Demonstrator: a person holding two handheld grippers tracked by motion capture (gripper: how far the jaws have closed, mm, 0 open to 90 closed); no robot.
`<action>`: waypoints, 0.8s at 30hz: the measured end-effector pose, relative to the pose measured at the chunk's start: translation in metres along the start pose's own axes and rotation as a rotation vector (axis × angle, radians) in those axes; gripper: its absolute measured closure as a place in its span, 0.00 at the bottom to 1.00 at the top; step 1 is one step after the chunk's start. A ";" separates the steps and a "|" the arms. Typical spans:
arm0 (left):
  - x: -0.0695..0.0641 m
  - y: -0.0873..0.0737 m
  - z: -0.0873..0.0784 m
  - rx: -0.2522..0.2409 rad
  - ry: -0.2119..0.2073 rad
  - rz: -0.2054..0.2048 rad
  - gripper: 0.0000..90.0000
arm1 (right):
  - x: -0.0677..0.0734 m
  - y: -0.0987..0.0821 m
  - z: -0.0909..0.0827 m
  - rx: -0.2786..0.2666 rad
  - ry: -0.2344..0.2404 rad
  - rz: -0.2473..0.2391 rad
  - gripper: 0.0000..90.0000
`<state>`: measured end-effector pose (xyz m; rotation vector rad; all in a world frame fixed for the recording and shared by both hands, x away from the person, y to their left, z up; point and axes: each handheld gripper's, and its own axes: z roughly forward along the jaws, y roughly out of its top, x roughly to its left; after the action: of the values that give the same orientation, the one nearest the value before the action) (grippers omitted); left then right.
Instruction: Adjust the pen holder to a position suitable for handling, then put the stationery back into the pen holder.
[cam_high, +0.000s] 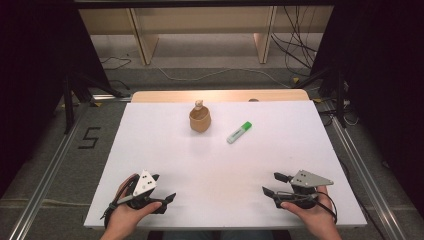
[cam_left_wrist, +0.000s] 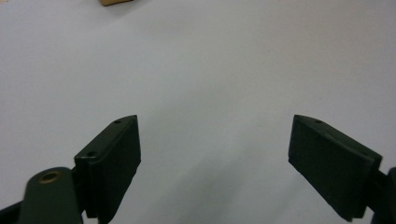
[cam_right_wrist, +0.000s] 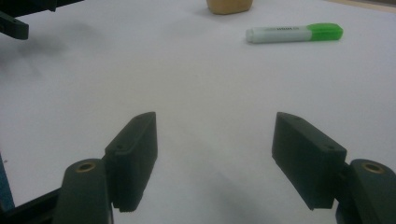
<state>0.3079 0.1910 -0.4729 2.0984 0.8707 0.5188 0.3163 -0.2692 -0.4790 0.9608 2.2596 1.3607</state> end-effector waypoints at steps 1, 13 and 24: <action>0.000 0.000 -0.001 -0.002 0.001 0.004 0.19 | 0.000 0.000 0.001 0.001 0.001 0.000 0.35; 0.001 -0.001 -0.002 -0.010 0.009 0.013 0.19 | -0.003 0.002 0.005 -0.003 -0.007 0.006 0.35; 0.002 -0.001 -0.003 -0.030 0.022 -0.004 0.30 | -0.002 0.002 0.003 -0.003 -0.010 0.004 0.35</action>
<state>0.3078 0.1944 -0.4718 2.0671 0.8745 0.5506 0.3206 -0.2684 -0.4783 0.9702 2.2481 1.3580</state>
